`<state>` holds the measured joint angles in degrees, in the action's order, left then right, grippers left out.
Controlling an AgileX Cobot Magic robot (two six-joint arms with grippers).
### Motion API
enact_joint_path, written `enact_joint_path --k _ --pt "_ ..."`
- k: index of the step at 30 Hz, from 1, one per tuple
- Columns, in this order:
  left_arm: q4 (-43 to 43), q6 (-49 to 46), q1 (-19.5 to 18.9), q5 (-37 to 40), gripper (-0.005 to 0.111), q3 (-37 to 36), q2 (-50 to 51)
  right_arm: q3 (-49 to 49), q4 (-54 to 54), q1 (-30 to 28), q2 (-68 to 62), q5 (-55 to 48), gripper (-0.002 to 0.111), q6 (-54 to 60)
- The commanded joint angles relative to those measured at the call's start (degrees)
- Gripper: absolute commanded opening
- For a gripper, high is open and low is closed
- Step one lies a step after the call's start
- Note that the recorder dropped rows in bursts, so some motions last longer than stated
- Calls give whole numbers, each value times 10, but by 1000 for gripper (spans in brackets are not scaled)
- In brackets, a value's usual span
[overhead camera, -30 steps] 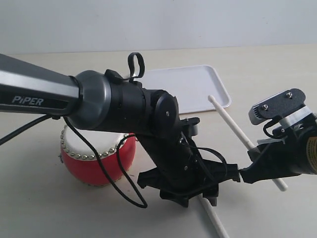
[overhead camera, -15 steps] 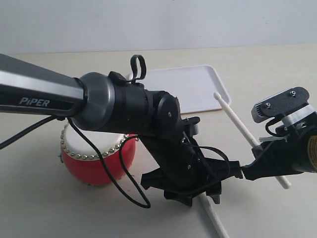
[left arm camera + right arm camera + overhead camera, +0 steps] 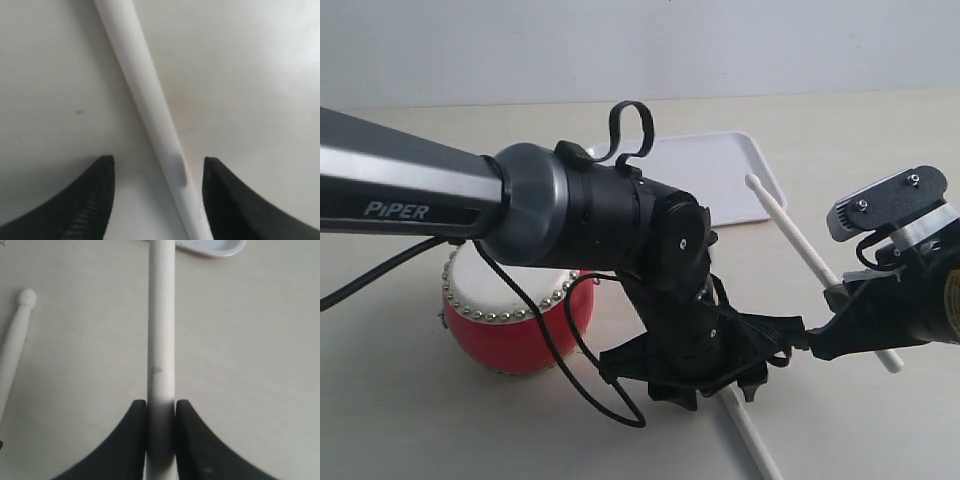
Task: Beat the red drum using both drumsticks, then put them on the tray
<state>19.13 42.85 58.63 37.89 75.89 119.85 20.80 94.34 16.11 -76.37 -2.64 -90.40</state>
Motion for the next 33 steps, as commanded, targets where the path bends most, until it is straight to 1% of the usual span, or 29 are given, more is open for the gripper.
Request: enact_joint_path --k 1,5,12,15,21,23,26,28,30,31,33 --pt "-29 44 3 -3 52 8 -5 2 2 2 17 -3 0 3" --pt "-34 59 4 3 52 10 6 2 2 2 26 -22 0 2" --pt "-34 68 19 11 50 12 32 2 0 2 58 -32 0 -2" --pt "-37 68 21 33 50 17 35 2 0 2 72 -30 0 -2" --pt "-67 68 21 105 50 17 35 2 0 2 84 -20 0 -2" --pt "-70 68 21 111 50 17 35 2 0 2 84 -18 0 -2" --pt "-99 68 26 119 48 17 35 2 0 2 84 -18 0 -2" --pt "-115 68 27 149 30 17 35 2 0 2 84 -15 0 -2" --pt "-115 61 28 154 6 17 35 2 0 2 84 -15 0 -2" --pt "-115 58 29 153 0 17 35 2 0 2 84 -15 0 -2" --pt "-115 54 32 151 0 17 35 2 0 2 84 -14 0 -2"
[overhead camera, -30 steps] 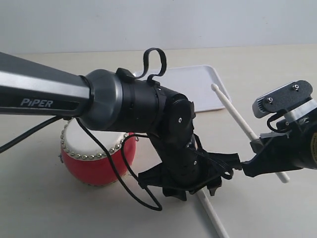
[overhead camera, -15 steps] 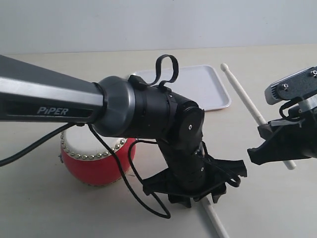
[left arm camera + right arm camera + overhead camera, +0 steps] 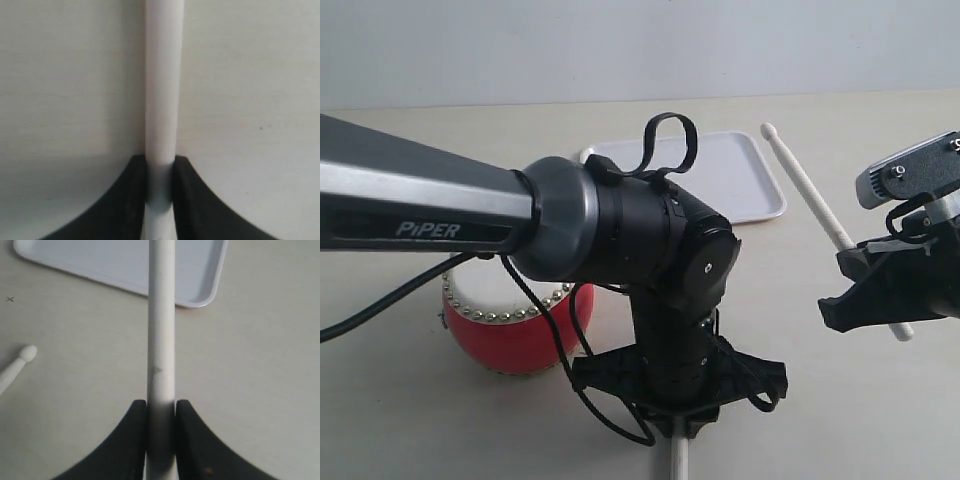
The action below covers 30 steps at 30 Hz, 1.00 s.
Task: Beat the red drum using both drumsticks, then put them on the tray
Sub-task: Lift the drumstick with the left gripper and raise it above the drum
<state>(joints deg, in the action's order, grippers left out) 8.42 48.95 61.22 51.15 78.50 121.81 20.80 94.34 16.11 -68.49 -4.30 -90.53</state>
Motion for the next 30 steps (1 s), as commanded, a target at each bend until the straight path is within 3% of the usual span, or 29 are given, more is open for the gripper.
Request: enact_joint_path --k 1,4,14,30 --pt "-8 -10 6 19 0 -9 15 2 0 2 5 3 0 0" --pt "-11 -33 7 17 0 -9 15 2 0 2 5 12 0 1" --pt "-152 -23 35 -1 0 -9 -48 2 0 2 5 24 0 1" --pt "-330 -44 35 -7 0 -9 -178 2 0 2 5 39 0 2"
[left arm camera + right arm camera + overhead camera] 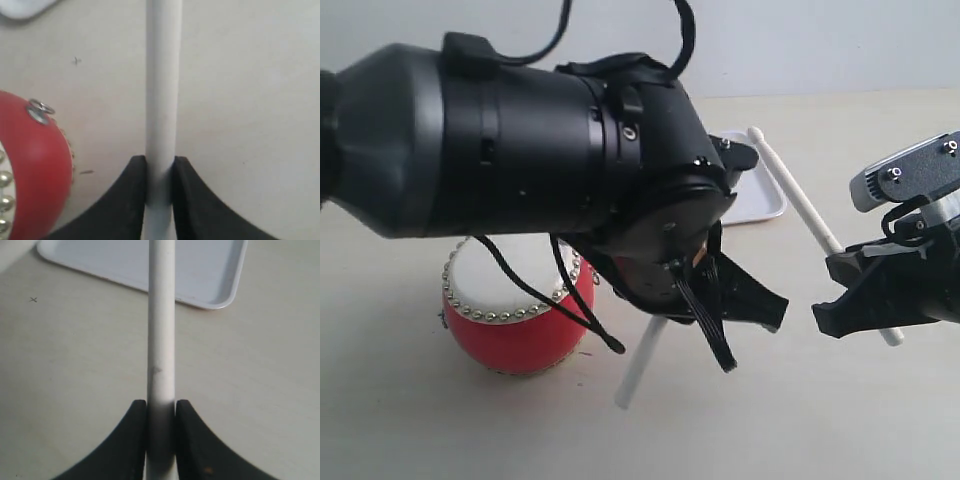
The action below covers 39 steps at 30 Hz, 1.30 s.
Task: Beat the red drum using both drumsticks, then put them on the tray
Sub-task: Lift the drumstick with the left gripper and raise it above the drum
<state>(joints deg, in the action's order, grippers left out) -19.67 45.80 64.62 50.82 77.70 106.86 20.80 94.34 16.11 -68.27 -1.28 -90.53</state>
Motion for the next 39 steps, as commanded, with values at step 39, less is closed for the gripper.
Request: enact_joint_path --k 39 --pt "-273 -157 1 138 0 -94 -283 76 -15 2 3 203 0 5"
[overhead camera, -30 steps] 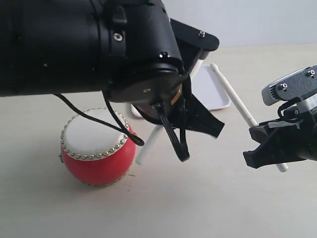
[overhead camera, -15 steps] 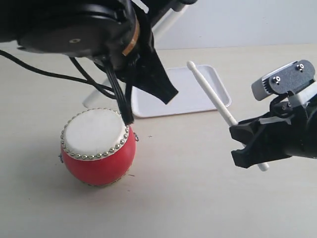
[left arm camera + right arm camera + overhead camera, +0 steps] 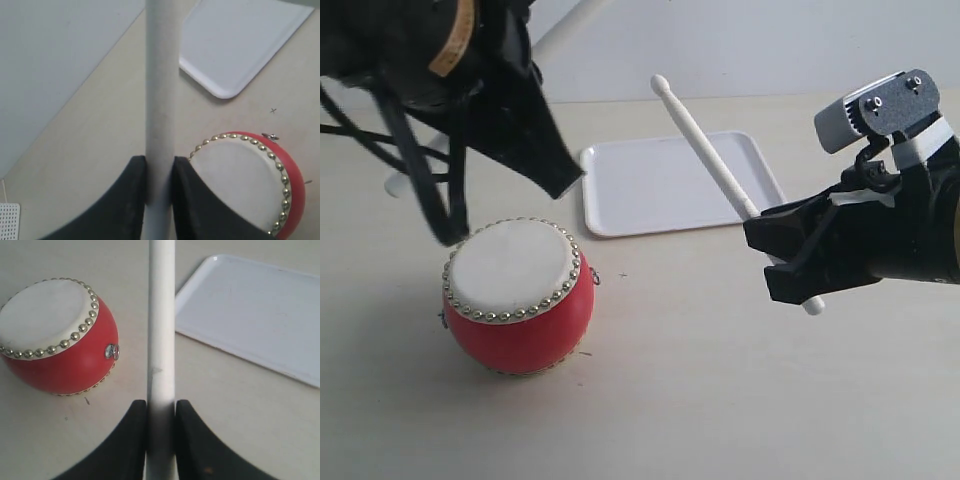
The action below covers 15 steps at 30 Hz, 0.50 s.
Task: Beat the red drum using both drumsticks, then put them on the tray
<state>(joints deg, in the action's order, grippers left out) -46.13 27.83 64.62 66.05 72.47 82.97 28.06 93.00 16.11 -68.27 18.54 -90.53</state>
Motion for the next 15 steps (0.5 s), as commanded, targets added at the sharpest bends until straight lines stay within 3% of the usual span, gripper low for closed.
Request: enact_joint_path --k 1,8,15 --pt "-8 30 1 -22 0 -56 -57 4 -1 2 3 8 0 6" --pt "18 74 1 -53 0 -138 -119 4 5 2 3 38 0 9" --pt "16 145 1 -16 0 -226 -153 4 5 2 3 76 0 21"
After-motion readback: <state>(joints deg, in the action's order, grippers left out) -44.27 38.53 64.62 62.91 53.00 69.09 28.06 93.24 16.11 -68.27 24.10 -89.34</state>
